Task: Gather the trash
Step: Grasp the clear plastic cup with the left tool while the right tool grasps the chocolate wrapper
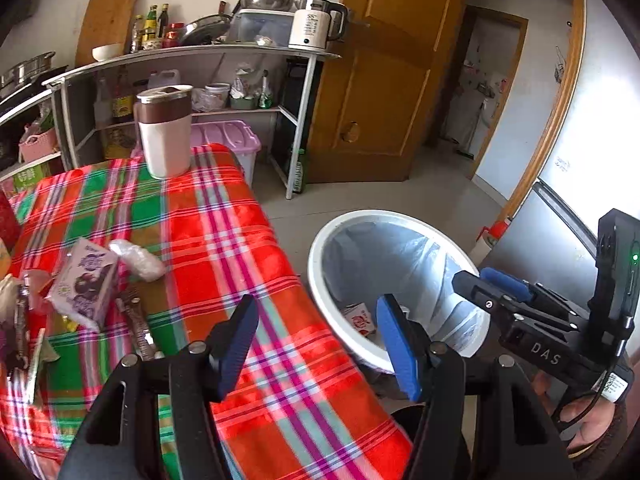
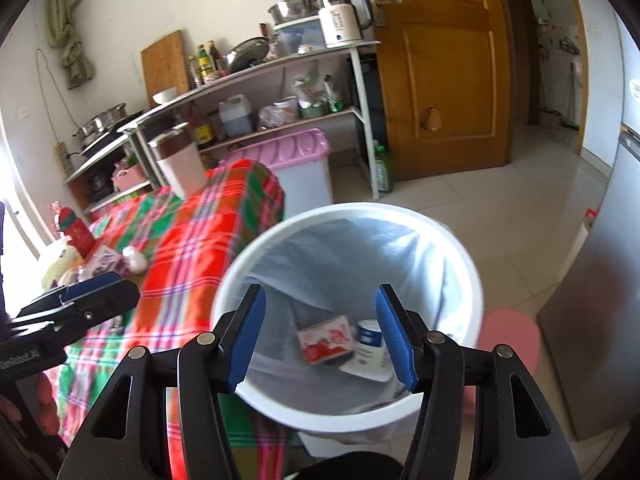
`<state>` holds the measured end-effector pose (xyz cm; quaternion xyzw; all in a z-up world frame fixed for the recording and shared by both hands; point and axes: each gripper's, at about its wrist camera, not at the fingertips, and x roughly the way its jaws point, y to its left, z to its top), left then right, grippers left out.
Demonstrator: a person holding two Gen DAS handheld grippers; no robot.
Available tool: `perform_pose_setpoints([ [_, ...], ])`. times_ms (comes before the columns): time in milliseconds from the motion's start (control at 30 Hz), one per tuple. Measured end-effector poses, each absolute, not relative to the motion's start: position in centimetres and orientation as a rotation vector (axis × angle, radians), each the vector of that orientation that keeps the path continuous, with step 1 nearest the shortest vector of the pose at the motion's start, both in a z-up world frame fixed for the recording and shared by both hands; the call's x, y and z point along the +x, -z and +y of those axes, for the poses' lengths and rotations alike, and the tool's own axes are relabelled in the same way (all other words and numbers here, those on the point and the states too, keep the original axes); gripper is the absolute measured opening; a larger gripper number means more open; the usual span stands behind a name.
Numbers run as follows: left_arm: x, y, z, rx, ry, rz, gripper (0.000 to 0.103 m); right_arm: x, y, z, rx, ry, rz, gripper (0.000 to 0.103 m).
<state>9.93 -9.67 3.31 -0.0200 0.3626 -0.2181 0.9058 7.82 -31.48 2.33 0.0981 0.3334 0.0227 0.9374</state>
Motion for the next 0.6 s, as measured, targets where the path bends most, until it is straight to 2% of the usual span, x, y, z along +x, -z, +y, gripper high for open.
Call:
perform_pose_setpoints([
  [600,4.7,-2.2,5.8,-0.144,0.182,0.715,0.067,8.5,-1.7,-18.1,0.096,-0.267,0.702,0.058],
])
